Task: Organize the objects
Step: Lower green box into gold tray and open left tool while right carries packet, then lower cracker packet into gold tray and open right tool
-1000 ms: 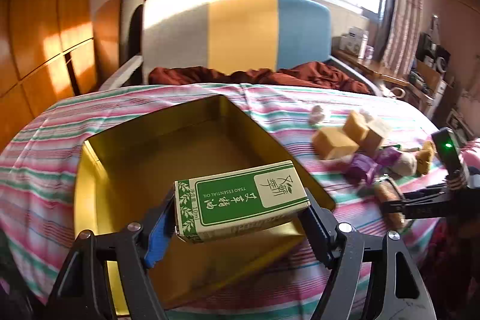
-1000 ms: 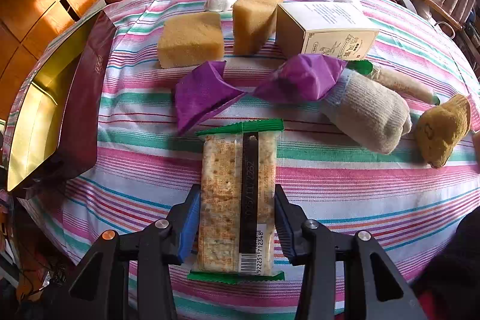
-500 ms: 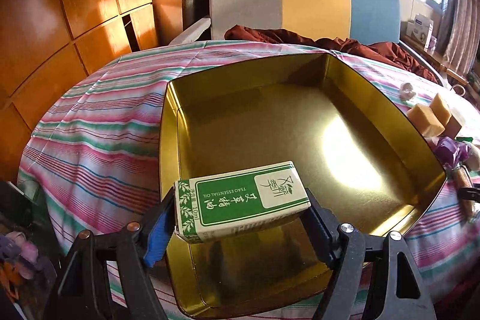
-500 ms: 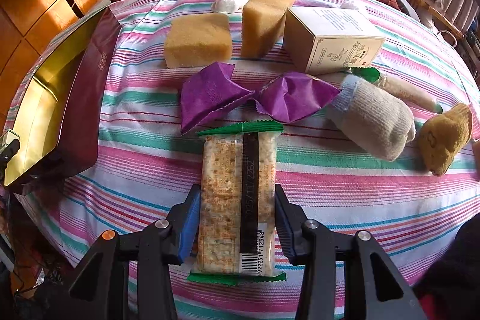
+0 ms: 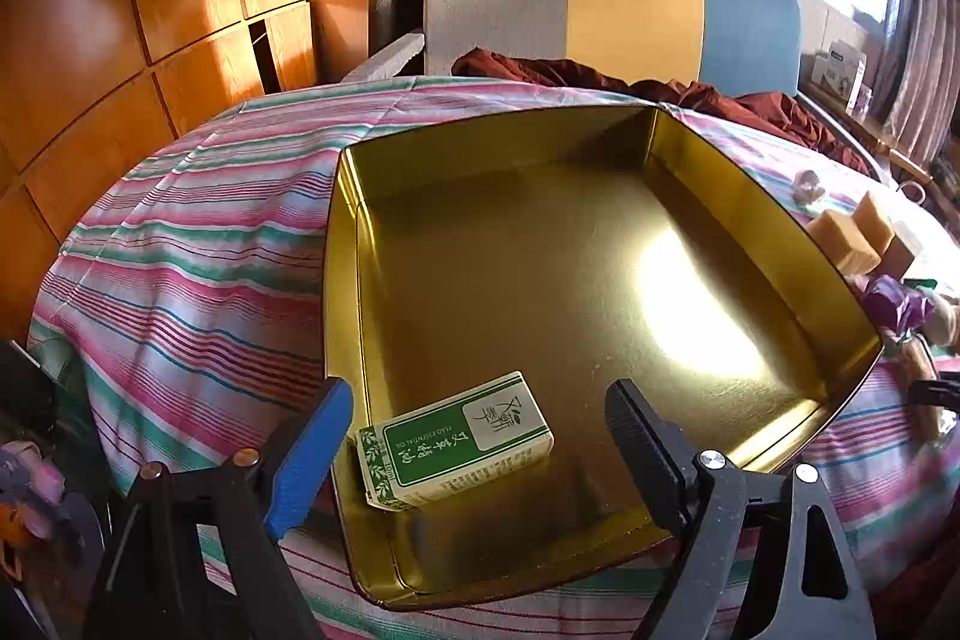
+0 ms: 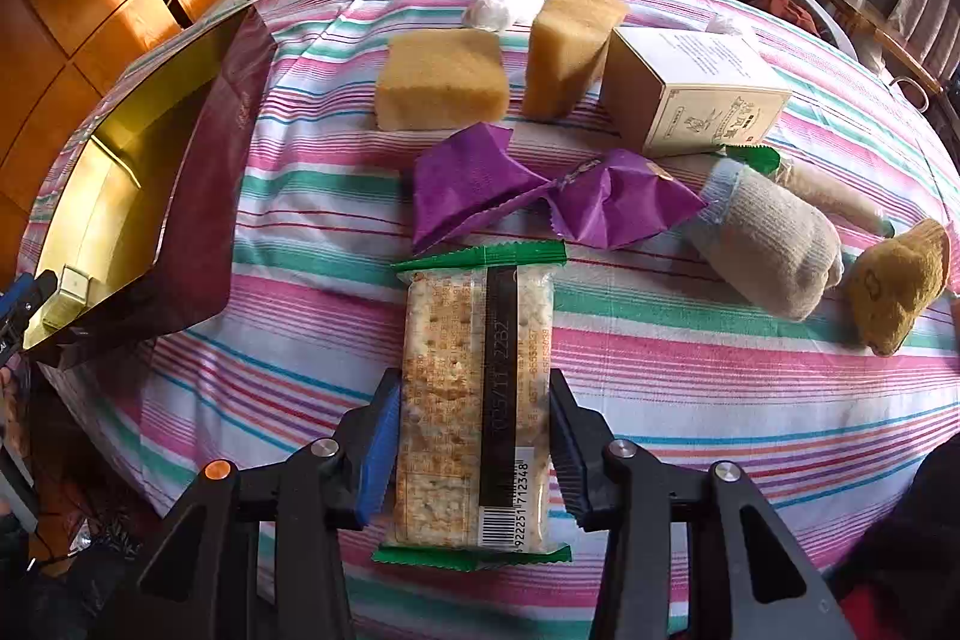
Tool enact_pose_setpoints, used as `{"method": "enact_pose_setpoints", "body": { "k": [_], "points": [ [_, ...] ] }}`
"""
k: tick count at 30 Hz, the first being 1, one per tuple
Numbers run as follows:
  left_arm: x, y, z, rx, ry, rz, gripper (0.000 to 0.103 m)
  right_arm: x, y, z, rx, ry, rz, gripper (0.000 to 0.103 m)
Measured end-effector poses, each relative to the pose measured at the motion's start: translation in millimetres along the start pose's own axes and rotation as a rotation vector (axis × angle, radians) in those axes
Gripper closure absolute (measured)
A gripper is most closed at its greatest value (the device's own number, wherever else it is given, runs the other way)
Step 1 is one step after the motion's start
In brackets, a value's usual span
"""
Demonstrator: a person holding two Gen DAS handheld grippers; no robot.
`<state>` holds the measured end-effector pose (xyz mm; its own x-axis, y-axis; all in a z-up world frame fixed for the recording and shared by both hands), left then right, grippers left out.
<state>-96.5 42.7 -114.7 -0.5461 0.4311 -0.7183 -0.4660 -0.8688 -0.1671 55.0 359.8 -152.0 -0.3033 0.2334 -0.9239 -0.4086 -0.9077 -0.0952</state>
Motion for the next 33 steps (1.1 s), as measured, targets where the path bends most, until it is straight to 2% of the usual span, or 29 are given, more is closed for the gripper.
{"method": "enact_pose_setpoints", "body": {
  "k": [3, 8, 11, 13, 17, 22, 28, 32, 33],
  "points": [
    [-18, 3, 11, -0.022, -0.065, -0.007, 0.014, -17, 24, 14, -0.012, -0.04, 0.044, 0.058],
    [-45, 23, 28, -0.086, -0.153, 0.011, 0.012, -68, 82, 45, -0.114, -0.172, 0.145, 0.058],
    [-57, 35, 32, -0.105, -0.182, 0.034, 0.01, -84, 134, 69, -0.195, -0.22, 0.209, 0.058],
    [-62, 44, 32, -0.123, -0.195, 0.045, 0.004, -85, 167, 78, -0.247, -0.224, 0.229, 0.058],
    [-67, 62, 23, -0.172, -0.196, 0.063, 0.003, -63, 227, 82, -0.327, -0.159, 0.246, 0.058],
    [-69, 82, 6, -0.217, -0.18, 0.084, 0.001, -19, 273, 72, -0.364, -0.057, 0.215, 0.058],
    [-69, 97, -8, -0.248, -0.163, 0.101, 0.0, -3, 296, 55, -0.392, 0.003, 0.232, 0.057],
    [-66, 99, -10, -0.258, -0.155, 0.101, 0.0, -8, 299, 49, -0.384, 0.003, 0.27, 0.053],
    [-66, 98, -10, -0.256, -0.154, 0.105, 0.0, -10, 298, 48, -0.383, -0.001, 0.276, 0.05]
  ]
}}
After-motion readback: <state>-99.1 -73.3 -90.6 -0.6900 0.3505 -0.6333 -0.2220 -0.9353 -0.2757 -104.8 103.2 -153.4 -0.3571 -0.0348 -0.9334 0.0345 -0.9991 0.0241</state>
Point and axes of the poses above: each gripper's, at about its wrist camera, not at the fingertips, and x roughly the way its jaws point, y to its left, z to its top, the point moved 10 cm from there along x, roughly the way its jaws point, and after that the axes turned 14 degrees about -z, right-handed, at the moved point
